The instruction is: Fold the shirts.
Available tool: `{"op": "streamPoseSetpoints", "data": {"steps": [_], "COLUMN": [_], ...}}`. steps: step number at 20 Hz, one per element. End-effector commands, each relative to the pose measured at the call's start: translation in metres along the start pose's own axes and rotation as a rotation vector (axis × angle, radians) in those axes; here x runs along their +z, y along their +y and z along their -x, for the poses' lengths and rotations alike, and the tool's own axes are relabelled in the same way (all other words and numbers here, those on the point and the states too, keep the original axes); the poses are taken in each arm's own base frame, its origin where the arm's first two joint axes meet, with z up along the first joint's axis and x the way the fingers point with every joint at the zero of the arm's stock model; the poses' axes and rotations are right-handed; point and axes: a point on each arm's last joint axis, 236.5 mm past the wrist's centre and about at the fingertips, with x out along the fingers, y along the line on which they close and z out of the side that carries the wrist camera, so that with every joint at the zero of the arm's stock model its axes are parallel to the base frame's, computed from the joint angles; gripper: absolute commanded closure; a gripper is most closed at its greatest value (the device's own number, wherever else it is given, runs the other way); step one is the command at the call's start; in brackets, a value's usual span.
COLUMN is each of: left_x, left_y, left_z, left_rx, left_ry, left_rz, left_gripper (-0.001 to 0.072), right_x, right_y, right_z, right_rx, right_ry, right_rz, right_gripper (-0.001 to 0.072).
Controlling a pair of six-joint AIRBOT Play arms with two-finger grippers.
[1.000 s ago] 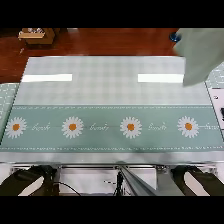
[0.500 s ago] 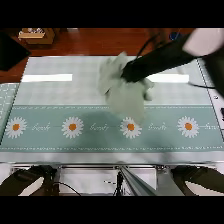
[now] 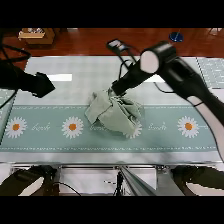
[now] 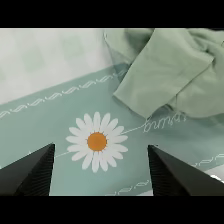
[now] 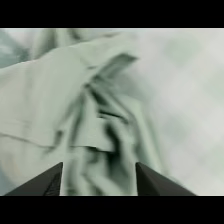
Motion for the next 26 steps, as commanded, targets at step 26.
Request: {"op": "streamPoseSetpoints", "data": {"steps": [26], "left_x": [-0.081], "left_y": [-0.024], "left_z": [-0.254], "left_rx": [-0.608], "left_ry": [0.196], "left_rz": [0.638], "left_gripper": [0.0007], "right_x": [-0.165], "right_y": [-0.23], "right_z": [0.026], "right_rx": [0.014], "right_ry": [0.088], "right_rz": [-0.648], "right_gripper": [0.017]}}
